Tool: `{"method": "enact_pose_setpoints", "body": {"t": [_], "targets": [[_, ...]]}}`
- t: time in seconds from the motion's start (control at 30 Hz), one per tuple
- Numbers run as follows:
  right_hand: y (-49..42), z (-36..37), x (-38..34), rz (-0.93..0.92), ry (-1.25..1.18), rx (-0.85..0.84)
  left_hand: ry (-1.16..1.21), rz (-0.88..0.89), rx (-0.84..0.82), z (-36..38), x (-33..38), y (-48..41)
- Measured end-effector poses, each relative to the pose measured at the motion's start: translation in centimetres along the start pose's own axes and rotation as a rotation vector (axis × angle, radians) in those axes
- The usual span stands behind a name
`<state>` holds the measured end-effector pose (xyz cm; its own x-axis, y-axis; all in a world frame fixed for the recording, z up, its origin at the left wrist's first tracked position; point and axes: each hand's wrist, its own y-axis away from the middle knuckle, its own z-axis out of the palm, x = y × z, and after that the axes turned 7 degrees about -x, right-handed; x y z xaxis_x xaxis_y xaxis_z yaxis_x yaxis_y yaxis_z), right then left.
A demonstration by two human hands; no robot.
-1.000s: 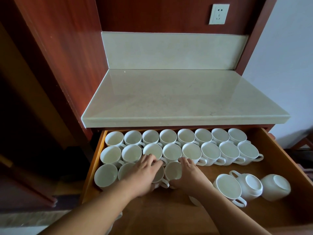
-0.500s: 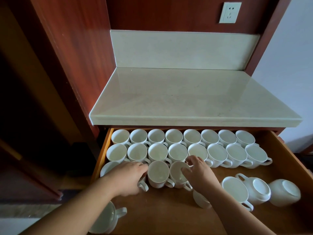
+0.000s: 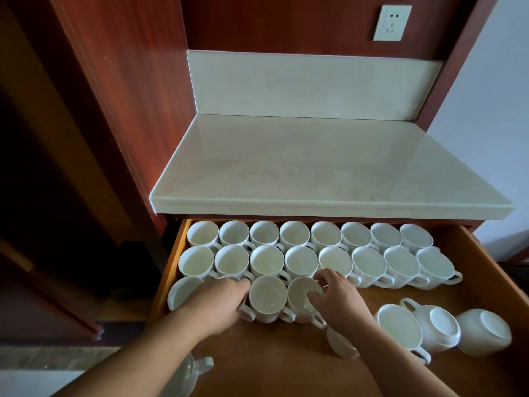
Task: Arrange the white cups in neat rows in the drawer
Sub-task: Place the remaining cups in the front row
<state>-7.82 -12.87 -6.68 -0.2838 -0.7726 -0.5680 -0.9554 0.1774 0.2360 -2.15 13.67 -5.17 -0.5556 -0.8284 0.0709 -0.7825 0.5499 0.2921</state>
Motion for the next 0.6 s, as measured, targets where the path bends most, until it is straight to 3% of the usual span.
{"method": "enact_pose_setpoints", "body": {"t": [0.3,0.43,0.6], "targets": [[-1.3,-5.2,0.6,0.01,0.066,0.001,0.07,0.125,0.013,-3.8,3.1,-1.4],[-2.3,-8.5,2.6,-0.014,0.208,-0.144,0.162,0.236,-0.006,-4.6,8.0,-4.6],[-2.9,-10.8,6.3,-0.091,0.304,-0.312,0.109,0.299,-0.075,-3.6,14.8,-6.8]]}}
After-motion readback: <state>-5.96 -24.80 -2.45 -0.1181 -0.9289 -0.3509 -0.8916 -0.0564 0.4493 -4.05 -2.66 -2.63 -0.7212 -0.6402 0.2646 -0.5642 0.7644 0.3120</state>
